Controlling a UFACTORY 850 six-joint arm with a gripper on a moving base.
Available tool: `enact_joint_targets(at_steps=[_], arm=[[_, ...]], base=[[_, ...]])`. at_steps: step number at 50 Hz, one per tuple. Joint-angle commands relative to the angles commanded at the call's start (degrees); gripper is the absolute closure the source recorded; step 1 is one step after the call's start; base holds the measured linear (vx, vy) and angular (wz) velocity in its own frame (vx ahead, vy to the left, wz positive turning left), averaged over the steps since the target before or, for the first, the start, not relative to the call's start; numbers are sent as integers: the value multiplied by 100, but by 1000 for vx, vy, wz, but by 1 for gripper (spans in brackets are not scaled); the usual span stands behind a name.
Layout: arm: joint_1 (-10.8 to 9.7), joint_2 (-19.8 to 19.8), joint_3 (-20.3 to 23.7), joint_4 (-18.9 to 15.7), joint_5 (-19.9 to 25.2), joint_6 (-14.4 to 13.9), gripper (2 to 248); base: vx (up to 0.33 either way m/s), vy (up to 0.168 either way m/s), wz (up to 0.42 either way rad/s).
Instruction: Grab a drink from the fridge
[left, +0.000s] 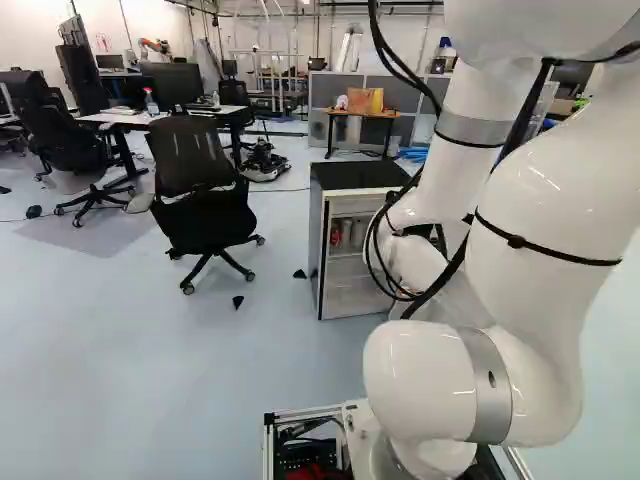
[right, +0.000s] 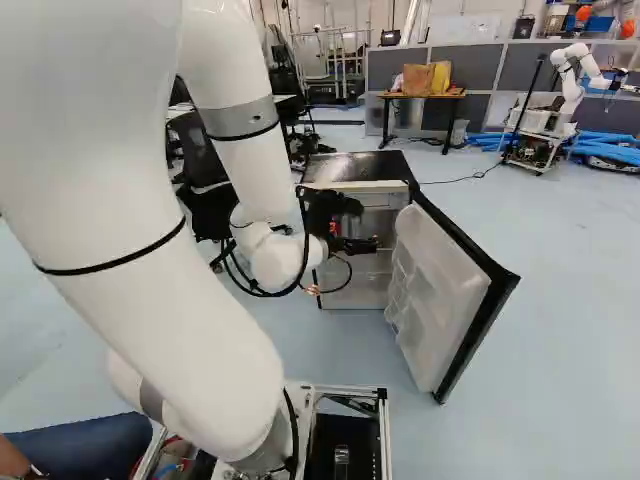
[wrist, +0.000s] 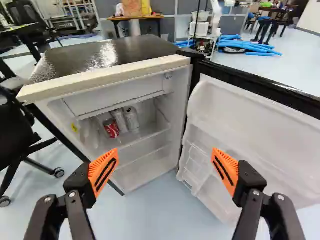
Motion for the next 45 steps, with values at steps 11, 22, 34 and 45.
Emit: enact_joint_targets(at_steps=[11, 22, 34, 45], arm=[[-68, -42, -47, -662, 0, 0, 3], [-217, -337, -259, -1325, 0, 0, 3], [-418, -818, -605, -2050, 0, 0, 3], [-573, -1261, -945, -2712, 0, 0, 3]], base=[[0, 0, 0], [0, 0, 0], [0, 0, 0], [0, 0, 0]])
